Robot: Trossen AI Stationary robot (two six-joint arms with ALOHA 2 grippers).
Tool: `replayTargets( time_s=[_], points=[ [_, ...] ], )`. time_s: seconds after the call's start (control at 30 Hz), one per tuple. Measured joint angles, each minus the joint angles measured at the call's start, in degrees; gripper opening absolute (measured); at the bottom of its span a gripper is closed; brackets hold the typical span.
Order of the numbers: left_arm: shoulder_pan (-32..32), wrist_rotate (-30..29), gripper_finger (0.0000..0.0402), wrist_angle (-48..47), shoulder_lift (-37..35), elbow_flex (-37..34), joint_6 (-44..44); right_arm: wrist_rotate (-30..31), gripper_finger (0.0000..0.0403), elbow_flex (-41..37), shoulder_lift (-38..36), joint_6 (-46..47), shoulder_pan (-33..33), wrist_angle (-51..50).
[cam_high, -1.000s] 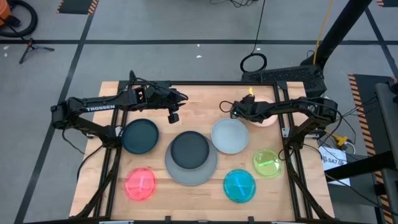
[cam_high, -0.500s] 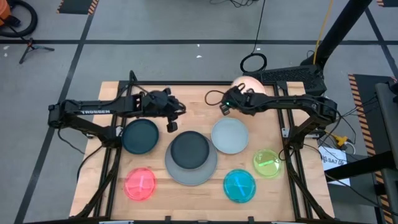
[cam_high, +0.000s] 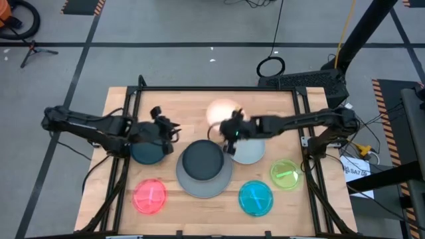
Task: Stack plastic plates
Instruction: Stack the orange plate on top of the black plate, then stack the dark blue plate on top of the orange plate
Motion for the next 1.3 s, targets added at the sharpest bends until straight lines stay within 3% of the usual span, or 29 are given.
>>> replayTargets(
  time_s=[0.13, 0.4, 0.57, 0.8, 1.2, 1.3],
  points=[
    [-6.0, -4.1, 0.0088, -4.1, -2.2, -0.2, -7.1, -0.2, 0.0006, 0.1, 5.8, -5.9, 5.4, 8.0],
    [-15.4, -12.9, 0.0088, -7.7, -2.7, -0.2, -17.6, -0.3, 0.0006, 4.2, 14.6, -15.6, 12.4, 12.0],
    [-16.8, -16.5, 0.0088, -10.5, -2.0, -0.2, -25.3, -5.1, 0.0006, 5.4, 17.0, -18.8, 14.6, 11.3],
    [-16.8, -16.6, 0.0088, -11.9, -0.8, -0.2, -31.7, -9.9, 0.0011, 5.5, 17.3, -19.8, 15.1, 9.9],
    [-16.8, -16.5, 0.0088, -12.0, 0.5, -0.2, -38.3, -10.0, 0.0122, 5.5, 16.5, -22.3, 15.1, 6.6],
    [-16.7, -16.1, 0.0088, -13.4, 2.1, -0.2, -41.5, -4.2, 0.0137, 5.5, 15.2, -23.0, 15.1, 2.2]
  ],
)
